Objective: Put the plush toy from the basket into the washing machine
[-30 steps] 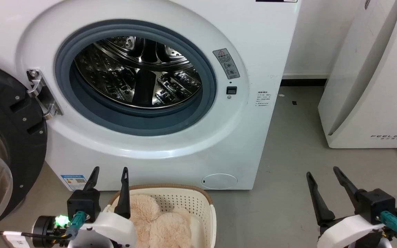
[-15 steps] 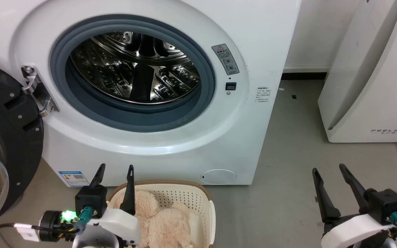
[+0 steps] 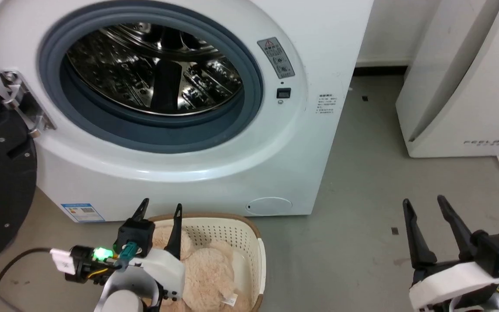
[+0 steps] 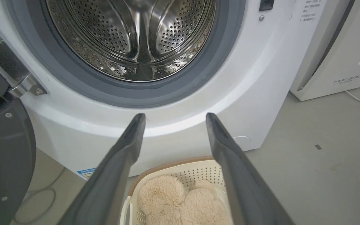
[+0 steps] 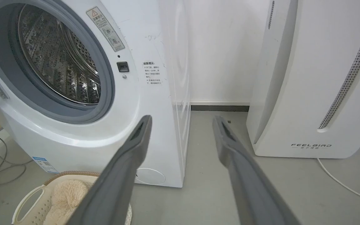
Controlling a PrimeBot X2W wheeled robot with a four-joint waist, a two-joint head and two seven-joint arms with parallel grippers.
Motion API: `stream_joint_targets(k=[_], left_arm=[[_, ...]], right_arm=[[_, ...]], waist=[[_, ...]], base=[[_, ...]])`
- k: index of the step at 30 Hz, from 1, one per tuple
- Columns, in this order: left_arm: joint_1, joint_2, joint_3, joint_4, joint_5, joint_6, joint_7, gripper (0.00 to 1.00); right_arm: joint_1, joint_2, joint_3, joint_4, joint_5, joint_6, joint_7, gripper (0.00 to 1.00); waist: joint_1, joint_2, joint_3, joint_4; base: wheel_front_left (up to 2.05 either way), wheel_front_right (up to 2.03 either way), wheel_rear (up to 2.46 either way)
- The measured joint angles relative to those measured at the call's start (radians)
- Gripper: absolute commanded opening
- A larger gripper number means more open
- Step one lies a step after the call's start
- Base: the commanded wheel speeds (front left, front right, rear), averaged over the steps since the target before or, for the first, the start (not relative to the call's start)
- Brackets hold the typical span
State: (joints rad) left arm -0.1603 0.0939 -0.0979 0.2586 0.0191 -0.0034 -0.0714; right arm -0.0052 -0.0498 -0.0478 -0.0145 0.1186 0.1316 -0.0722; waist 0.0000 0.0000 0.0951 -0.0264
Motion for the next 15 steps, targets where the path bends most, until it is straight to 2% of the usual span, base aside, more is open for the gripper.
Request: stream_joint_targets(k=[15], left_arm=[[-0.149,0.037,-0.087,0.240,0.041,-0.035,-0.007,1.00]], right_arm=[[-0.054,0.000,-0.016,-0.006,0.058,0.000,-0.031,1.00]], waist=[[0.0000,0.0000,0.116,-0.027]], base=[[0.00,0.00,0.00]])
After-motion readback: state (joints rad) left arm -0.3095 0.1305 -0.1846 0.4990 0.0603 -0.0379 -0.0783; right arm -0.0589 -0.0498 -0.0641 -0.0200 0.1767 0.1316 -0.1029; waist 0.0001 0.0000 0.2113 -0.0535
